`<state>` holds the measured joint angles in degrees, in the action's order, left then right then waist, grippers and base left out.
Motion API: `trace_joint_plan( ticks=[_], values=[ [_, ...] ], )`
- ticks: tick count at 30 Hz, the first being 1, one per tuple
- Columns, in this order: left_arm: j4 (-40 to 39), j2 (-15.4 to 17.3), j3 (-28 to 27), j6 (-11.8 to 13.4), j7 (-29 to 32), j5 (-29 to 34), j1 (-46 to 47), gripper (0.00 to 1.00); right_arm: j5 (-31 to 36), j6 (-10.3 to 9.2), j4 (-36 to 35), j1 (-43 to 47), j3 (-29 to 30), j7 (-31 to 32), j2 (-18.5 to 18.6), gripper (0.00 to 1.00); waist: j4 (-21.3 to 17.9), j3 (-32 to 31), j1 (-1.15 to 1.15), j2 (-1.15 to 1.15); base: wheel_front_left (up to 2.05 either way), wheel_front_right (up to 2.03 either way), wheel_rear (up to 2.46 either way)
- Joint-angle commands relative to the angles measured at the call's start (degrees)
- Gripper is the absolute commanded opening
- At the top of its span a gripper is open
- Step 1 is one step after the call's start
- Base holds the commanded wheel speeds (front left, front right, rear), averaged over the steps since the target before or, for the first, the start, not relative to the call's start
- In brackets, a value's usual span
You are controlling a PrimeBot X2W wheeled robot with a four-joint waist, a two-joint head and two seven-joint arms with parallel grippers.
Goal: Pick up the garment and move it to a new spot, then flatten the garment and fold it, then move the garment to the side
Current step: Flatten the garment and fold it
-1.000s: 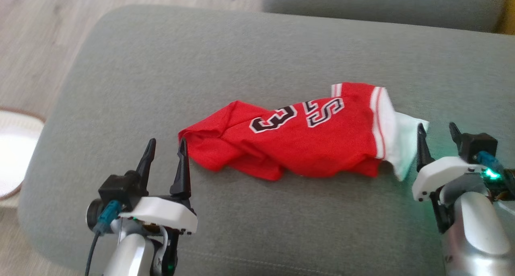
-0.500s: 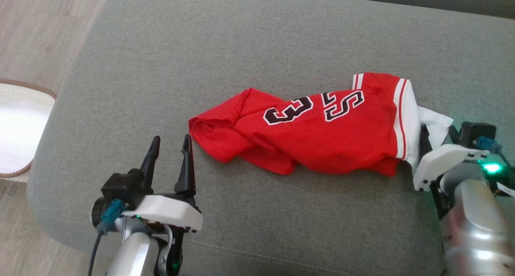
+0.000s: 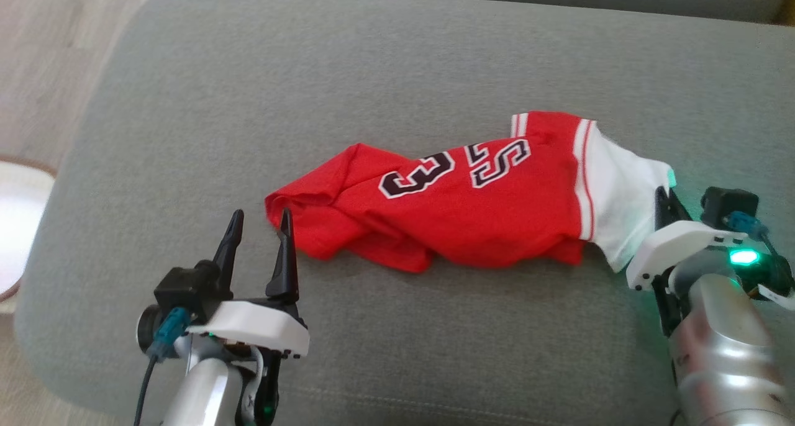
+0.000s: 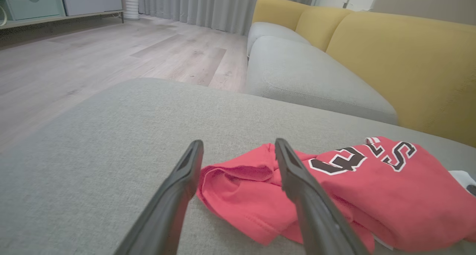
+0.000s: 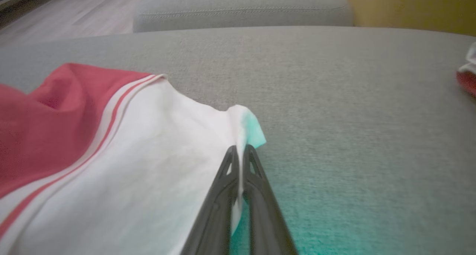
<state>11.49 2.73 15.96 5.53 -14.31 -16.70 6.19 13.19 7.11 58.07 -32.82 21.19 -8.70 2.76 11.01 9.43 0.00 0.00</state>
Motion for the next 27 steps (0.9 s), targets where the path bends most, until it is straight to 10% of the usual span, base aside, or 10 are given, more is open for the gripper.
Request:
trace_joint_plan(
  ticks=[1, 20, 25, 26, 27],
  values=[
    [-1.39, 0.15, -2.00, 0.01, -0.69, 0.45, 1.71, 1.00, -0.68, 0.37, -1.78, -1.74, -0.87, -1.59, 0.11, 0.00, -1.31, -0.63, 0.00, 0.00, 0.00, 0.00, 0.00],
    [0.31, 0.15, -1.96, -0.55, -0.69, 0.55, -0.36, 1.00, -9.56, 0.37, -10.17, 14.04, -1.03, -6.15, 0.11, 0.01, -7.44, -2.87, 0.00, 0.00, 0.00, 0.00, 0.00],
    [0.51, 0.15, -2.02, -0.66, -0.69, 0.64, -0.63, 1.00, -12.13, 0.37, -10.93, 15.97, -3.26, -6.25, 0.11, 0.47, -7.79, -3.26, 0.00, 0.00, 0.00, 0.00, 0.00],
    [0.58, 0.15, -2.03, -0.67, -0.69, 0.66, -0.68, 1.00, -12.55, 0.37, -11.24, 16.24, -3.65, -6.26, 0.11, 0.89, -7.82, -3.35, 0.00, 0.00, 0.00, 0.00, 0.00],
    [0.63, 0.15, -2.05, -0.68, -0.69, 0.66, -0.73, 1.00, -12.85, 0.37, -11.88, 16.47, -3.93, -6.27, 0.11, 1.00, -7.87, -3.42, 0.00, 0.00, 0.00, 0.00, 0.00]
  ],
)
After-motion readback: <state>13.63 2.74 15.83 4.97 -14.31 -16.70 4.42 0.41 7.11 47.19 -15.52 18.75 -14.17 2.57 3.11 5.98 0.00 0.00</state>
